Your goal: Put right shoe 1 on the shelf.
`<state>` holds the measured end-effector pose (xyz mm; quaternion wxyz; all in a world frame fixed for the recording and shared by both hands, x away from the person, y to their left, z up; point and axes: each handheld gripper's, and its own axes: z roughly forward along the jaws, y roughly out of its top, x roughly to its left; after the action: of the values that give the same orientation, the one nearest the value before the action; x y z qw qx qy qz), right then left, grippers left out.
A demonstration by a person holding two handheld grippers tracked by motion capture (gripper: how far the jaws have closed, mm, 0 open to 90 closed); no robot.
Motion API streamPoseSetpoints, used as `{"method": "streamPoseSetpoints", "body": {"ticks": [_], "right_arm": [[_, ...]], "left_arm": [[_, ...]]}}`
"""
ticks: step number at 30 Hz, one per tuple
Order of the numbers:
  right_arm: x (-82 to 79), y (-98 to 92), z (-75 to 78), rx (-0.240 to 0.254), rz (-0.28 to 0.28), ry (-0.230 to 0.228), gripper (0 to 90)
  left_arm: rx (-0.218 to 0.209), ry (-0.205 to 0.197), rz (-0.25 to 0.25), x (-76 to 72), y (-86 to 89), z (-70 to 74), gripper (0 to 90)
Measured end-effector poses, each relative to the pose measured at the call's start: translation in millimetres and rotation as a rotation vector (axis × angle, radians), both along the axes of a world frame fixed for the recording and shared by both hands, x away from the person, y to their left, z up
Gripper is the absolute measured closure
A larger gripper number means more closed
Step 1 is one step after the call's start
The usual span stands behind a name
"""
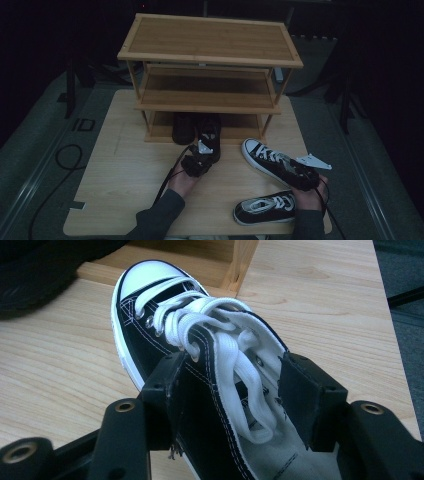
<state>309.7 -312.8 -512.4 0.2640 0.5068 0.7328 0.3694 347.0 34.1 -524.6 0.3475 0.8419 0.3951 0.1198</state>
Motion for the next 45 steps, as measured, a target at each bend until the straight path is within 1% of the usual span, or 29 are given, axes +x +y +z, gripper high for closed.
{"method": "streamPoseSetpoints", "body": {"ticks": [1,2,3,5,10,13,15,16,18,19,20,22,27,32,37,41,42,43,44,45], "right_arm": [[0.0,0.0,0.0,0.000,0.000,0.000,44.3],[0.0,0.0,0.0,0.000,0.000,0.000,44.4],[0.0,-0.1,0.0,0.000,0.001,0.000,44.4],[0.0,-0.1,0.0,0.000,0.001,0.000,44.3],[0.0,0.2,0.0,-0.001,-0.001,0.000,44.3],[0.0,0.2,-0.1,-0.003,-0.001,0.000,44.4],[0.0,0.3,-0.1,-0.003,-0.001,0.001,44.4],[0.1,0.3,-0.1,-0.004,0.000,0.001,44.6],[0.6,1.2,-0.5,-0.013,0.008,0.007,44.9],[0.8,1.5,-0.6,-0.015,0.010,0.008,44.9],[0.9,1.7,-0.7,-0.018,0.011,0.008,44.9],[1.0,1.6,-0.7,-0.017,0.011,0.008,44.9],[0.7,1.7,-0.6,-0.017,0.009,0.007,44.9],[0.9,1.6,-0.6,-0.017,0.009,0.006,44.9],[0.8,1.5,-0.5,-0.016,0.010,0.007,44.9],[0.8,1.5,-0.6,-0.015,0.010,0.007,44.9],[0.8,1.4,-0.6,-0.015,0.010,0.007,45.0],[0.8,1.4,-0.6,-0.015,0.010,0.007,44.9],[0.7,1.4,-0.5,-0.014,0.010,0.007,44.9],[0.6,1.4,-0.4,-0.013,0.009,0.006,45.0]], "left_arm": [[0.005,-0.007,0.008,1.0,-0.6,0.6,90.0],[0.002,-0.009,0.022,2.5,-0.3,1.3,89.9],[-0.007,-0.005,0.032,4.7,1.0,1.9,89.9],[-0.008,-0.005,0.048,8.9,3.8,2.8,89.9],[-0.009,-0.021,0.067,19.9,7.7,5.2,90.0],[0.010,-0.041,0.083,27.6,7.9,7.1,89.9],[0.016,-0.044,0.090,32.2,7.7,6.9,89.9],[0.013,-0.043,0.099,36.8,7.9,6.6,89.9],[0.014,-0.044,0.107,40.2,8.2,6.2,89.9],[0.002,-0.040,0.106,42.3,8.7,5.7,89.9],[0.001,-0.042,0.107,43.9,8.7,5.3,89.9],[0.007,-0.045,0.114,46.3,7.2,5.1,89.9],[-0.006,-0.040,0.134,55.4,4.9,4.1,89.9],[-0.006,-0.039,0.142,60.7,4.3,3.4,89.9],[-0.020,-0.030,0.159,67.6,4.7,2.5,89.8],[-0.036,-0.026,0.154,68.4,5.4,1.6,87.4],[-0.043,-0.022,0.156,68.5,5.4,1.4,85.4],[-0.048,-0.013,0.147,67.9,6.2,1.3,83.0],[-0.055,-0.014,0.144,66.7,6.3,1.1,77.2],[-0.062,-0.016,0.133,63.9,8.1,1.0,73.6]]}}
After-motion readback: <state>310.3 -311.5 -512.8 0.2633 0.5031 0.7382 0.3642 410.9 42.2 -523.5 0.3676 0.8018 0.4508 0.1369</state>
